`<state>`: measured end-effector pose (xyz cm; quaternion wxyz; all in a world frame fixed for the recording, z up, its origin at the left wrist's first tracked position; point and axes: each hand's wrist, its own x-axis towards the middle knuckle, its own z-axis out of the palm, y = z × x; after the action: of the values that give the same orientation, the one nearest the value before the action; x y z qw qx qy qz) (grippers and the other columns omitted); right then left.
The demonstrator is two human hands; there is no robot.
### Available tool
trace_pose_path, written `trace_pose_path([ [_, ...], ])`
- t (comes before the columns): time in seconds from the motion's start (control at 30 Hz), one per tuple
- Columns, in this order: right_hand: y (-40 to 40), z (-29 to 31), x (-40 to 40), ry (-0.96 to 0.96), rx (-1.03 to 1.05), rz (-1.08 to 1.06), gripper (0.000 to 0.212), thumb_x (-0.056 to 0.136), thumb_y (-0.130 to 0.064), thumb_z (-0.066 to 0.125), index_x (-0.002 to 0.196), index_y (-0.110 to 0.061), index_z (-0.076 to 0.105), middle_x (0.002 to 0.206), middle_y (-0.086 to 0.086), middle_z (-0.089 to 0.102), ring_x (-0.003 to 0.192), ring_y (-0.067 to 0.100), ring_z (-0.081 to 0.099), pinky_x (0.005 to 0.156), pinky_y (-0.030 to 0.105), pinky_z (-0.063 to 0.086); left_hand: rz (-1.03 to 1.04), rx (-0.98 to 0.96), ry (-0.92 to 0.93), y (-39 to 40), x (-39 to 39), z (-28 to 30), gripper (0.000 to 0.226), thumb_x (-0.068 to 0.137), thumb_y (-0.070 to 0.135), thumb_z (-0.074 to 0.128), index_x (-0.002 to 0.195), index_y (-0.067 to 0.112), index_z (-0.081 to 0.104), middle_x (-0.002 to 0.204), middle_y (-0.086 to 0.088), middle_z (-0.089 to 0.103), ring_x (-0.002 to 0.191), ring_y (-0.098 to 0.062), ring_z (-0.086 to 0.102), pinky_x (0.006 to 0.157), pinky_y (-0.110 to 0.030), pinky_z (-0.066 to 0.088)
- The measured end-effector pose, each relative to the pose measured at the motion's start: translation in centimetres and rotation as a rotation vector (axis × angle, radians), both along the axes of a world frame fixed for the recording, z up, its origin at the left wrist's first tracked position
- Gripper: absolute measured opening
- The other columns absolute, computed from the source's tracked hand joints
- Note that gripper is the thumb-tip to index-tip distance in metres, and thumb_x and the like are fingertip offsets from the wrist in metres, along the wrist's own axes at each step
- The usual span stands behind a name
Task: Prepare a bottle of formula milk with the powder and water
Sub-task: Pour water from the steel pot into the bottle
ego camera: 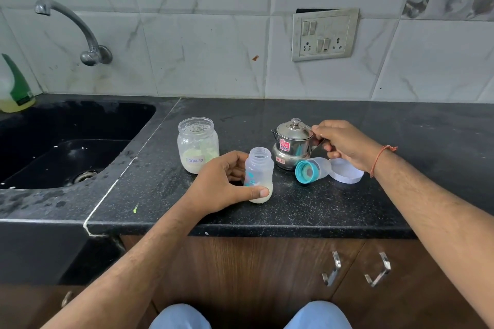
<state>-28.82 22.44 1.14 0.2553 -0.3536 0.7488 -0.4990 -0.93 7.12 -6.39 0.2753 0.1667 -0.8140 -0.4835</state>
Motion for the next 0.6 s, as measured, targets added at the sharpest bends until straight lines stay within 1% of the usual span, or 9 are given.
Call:
trace_pose_path([
  [0.17, -0.9, -0.4, 0.2, -0.061, -0.045, 0.007, 0.027, 0.109, -0.021, 0.051, 0.083, -0.016, 0.054, 0.076, 0.003, 0.048, 0.063, 0.012, 0.037, 0.044, 0.020, 0.029, -0.002, 0.004, 0.010, -0.1, -0.2, -0.2, 0.069, 0.058, 0.051, 0.103, 0.116, 0.028, 0.075, 0.115, 0.002, 0.084, 0.107, -0.023, 0.081, 0.104, -0.050, 0.063],
  [0.37, -1.7, -0.3, 0.7, -0.115, -0.112, -0.011, 0.027, 0.109, -0.022, 0.050, 0.083, -0.018, 0.049, 0.072, 0.000, 0.041, 0.061, 0.012, 0.033, 0.050, 0.026, 0.026, 0.009, 0.006, 0.003, -0.2, -0.2, -0.2, 0.070, 0.057, 0.053, 0.104, 0.117, 0.030, 0.075, 0.115, 0.004, 0.083, 0.107, -0.020, 0.081, 0.103, -0.048, 0.064],
  [0.47, -2.0, 0.0, 1.0, -0.166, -0.188, -0.039, 0.028, 0.108, -0.023, 0.051, 0.081, -0.019, 0.047, 0.071, -0.001, 0.040, 0.060, 0.011, 0.032, 0.052, 0.027, 0.025, 0.014, 0.006, 0.006, -0.2, -0.3, -0.2, 0.070, 0.056, 0.054, 0.104, 0.115, 0.030, 0.075, 0.114, 0.005, 0.083, 0.107, -0.021, 0.081, 0.103, -0.048, 0.063],
  [0.53, -2.1, 0.6, 1.3, -0.215, -0.261, -0.051, 0.030, 0.108, -0.022, 0.051, 0.079, -0.020, 0.046, 0.069, -0.002, 0.039, 0.058, 0.011, 0.030, 0.051, 0.026, 0.024, 0.016, 0.009, 0.010, -0.2, -0.3, -0.2, 0.069, 0.057, 0.054, 0.104, 0.115, 0.030, 0.075, 0.114, 0.004, 0.083, 0.106, -0.022, 0.081, 0.103, -0.049, 0.063],
  [0.6, -2.0, 1.5, 1.8, -0.221, -0.320, -0.072, 0.030, 0.108, -0.022, 0.051, 0.078, -0.021, 0.047, 0.067, -0.003, 0.038, 0.056, 0.010, 0.029, 0.049, 0.024, 0.024, 0.015, 0.004, 0.005, -0.2, -0.3, -0.2, 0.069, 0.057, 0.054, 0.104, 0.114, 0.031, 0.075, 0.113, 0.005, 0.083, 0.106, -0.021, 0.081, 0.103, -0.049, 0.063],
])
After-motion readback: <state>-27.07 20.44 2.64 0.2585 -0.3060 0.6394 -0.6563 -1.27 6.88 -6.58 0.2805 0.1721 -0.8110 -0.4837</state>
